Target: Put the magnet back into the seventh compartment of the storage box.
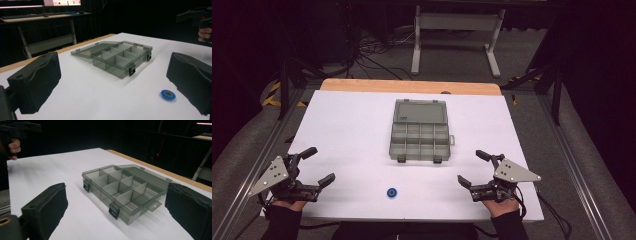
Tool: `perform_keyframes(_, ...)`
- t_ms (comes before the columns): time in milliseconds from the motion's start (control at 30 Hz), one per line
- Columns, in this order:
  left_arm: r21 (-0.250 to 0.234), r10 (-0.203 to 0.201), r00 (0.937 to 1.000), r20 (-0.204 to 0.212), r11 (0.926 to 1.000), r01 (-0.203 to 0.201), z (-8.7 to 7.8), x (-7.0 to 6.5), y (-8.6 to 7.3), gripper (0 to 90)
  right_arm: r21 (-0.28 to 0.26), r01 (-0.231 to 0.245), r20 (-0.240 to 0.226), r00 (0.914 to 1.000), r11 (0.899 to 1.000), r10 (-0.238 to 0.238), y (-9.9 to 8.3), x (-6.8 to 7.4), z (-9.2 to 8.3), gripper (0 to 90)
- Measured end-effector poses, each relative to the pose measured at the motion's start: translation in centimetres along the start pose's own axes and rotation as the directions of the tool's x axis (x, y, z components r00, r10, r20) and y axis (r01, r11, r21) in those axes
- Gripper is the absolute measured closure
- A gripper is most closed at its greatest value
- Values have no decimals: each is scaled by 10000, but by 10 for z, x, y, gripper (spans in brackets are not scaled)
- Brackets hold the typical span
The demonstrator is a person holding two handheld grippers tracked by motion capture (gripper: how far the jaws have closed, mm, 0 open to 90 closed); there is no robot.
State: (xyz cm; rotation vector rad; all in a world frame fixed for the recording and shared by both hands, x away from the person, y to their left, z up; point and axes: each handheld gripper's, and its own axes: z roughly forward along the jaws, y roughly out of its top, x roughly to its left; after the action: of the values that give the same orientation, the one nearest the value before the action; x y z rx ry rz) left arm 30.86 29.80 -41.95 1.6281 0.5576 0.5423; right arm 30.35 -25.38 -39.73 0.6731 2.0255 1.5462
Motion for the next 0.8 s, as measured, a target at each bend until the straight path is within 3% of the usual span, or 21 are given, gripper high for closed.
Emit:
perform_keyframes(300, 123, 19, 10000, -27, 9999, -18, 1, 0, -1, 4, 134, 67, -367, 9993, 9999, -62, 11, 3, 10, 49)
perform_keyframes(800, 174, -54, 10000, -19, 9998, 54, 1, 1, -1, 5, 271, 450, -1645, 9856, 9986, -399, 38, 19, 54, 47)
